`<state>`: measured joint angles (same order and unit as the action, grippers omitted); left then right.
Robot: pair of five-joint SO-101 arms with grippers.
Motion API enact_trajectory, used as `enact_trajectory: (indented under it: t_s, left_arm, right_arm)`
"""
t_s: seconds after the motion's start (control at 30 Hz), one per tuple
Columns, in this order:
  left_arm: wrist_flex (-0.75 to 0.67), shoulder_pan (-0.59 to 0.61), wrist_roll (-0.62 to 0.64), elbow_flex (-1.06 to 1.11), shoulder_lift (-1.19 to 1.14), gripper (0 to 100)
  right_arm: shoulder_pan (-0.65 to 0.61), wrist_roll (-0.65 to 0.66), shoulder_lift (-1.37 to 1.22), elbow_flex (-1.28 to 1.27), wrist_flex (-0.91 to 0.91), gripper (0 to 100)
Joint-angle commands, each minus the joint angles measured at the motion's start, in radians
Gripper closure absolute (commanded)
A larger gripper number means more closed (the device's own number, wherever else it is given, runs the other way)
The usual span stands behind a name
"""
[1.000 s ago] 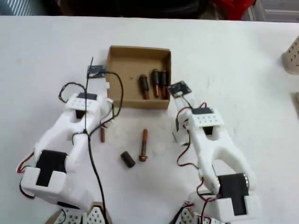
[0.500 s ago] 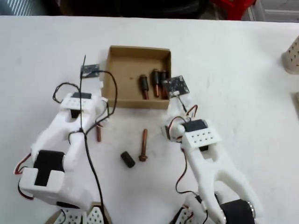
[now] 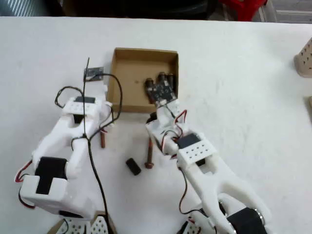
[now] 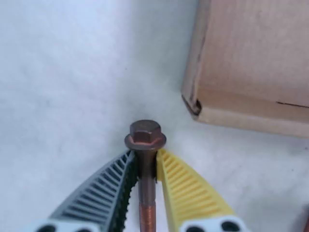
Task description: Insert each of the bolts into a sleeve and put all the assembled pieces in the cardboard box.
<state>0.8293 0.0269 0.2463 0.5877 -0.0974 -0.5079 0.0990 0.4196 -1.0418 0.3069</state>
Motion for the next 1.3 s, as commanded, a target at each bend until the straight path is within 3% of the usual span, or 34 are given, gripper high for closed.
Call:
enact_trajectory:
  t_s: [0.0,0.47,0.53,0.67,1.0,1.27]
  left_arm:
    - [-0.023,0.012,-0.008,-0.002,0.058,98]
    - [-0.025,0.012,-0.009,-0.002,0.056,98]
    - [-0.025,0.012,-0.009,-0.002,0.056,98]
    - [-0.025,0.012,-0.009,-0.002,0.056,98]
    - [-0.025,0.01,-0.009,-0.002,0.056,98]
    - [-0.025,0.01,-0.009,-0.002,0.056,98]
  right_arm:
    - [-0.022,-0.009,0.041,-0.034,-0.15,98.1]
    - [-0.024,-0.011,0.05,-0.338,-0.753,98.1]
    - [-0.024,-0.066,0.05,-0.384,-0.834,98.1]
    - [-0.015,-0.201,0.05,-0.422,-0.889,98.1]
    - [-0.015,-0.213,0.042,-0.612,-1.237,98.2]
    - [0.05,-0.259,-0.077,-0.623,-1.348,98.2]
